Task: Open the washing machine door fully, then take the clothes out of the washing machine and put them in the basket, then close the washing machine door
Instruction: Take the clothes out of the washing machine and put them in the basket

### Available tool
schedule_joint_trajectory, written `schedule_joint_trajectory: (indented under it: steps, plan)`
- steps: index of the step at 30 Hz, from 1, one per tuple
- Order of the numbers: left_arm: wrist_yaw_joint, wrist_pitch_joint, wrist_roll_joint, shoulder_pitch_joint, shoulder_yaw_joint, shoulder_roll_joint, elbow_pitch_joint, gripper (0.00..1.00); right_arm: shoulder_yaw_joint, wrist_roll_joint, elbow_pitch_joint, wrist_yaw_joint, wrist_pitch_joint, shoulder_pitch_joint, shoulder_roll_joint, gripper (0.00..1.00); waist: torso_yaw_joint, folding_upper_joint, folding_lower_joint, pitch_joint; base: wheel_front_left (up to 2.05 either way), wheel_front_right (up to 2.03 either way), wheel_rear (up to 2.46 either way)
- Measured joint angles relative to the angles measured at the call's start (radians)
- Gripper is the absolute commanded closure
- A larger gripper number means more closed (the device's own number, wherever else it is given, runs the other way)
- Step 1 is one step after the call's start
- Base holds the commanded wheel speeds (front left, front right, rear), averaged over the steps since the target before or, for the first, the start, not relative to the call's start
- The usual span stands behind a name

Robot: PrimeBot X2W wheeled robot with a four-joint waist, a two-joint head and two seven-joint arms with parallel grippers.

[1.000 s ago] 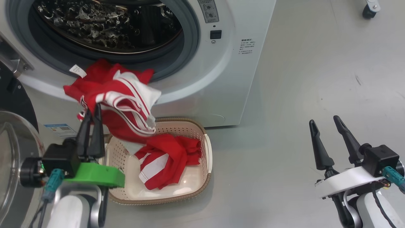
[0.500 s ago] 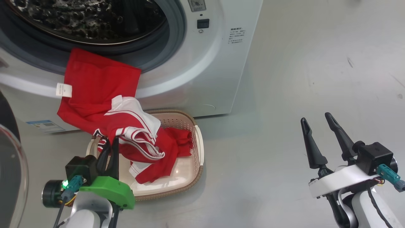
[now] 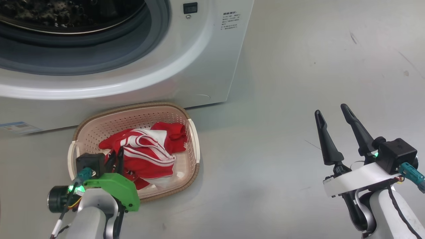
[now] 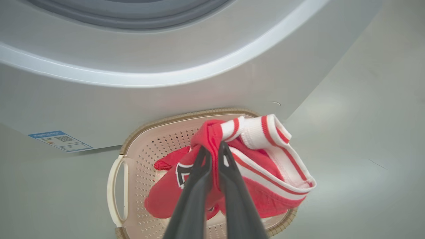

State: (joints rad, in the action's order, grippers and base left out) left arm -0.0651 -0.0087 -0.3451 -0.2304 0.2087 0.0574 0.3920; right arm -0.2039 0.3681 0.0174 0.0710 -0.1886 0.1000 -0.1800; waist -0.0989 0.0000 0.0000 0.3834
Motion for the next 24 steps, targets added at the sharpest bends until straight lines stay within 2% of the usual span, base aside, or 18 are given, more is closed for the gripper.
schedule_joint_trajectory:
  steps: [18, 20, 24]
  plan:
    - [-0.01, 0.04, -0.016, -0.175, -0.051, -0.001, 0.317, 1.0, -0.015, 0.01, 0.016, 0.016, -0.012, 0.063, 0.021, 0.0, -0.106, 0.0, 0.0, 0.107, 0.0, 0.0, 0.0]
    - [-0.009, 0.032, -0.016, -0.19, -0.053, 0.0, 0.343, 0.0, -0.014, 0.012, 0.026, 0.016, -0.013, 0.065, 0.023, 0.0, -0.118, 0.0, 0.0, 0.111, 0.0, 0.0, 0.0]
    - [-0.008, -0.001, -0.019, -0.207, -0.061, -0.003, 0.379, 0.0, -0.002, 0.019, 0.043, 0.016, -0.021, 0.064, 0.022, 0.0, -0.126, 0.0, 0.0, 0.106, 0.0, 0.0, 0.0]
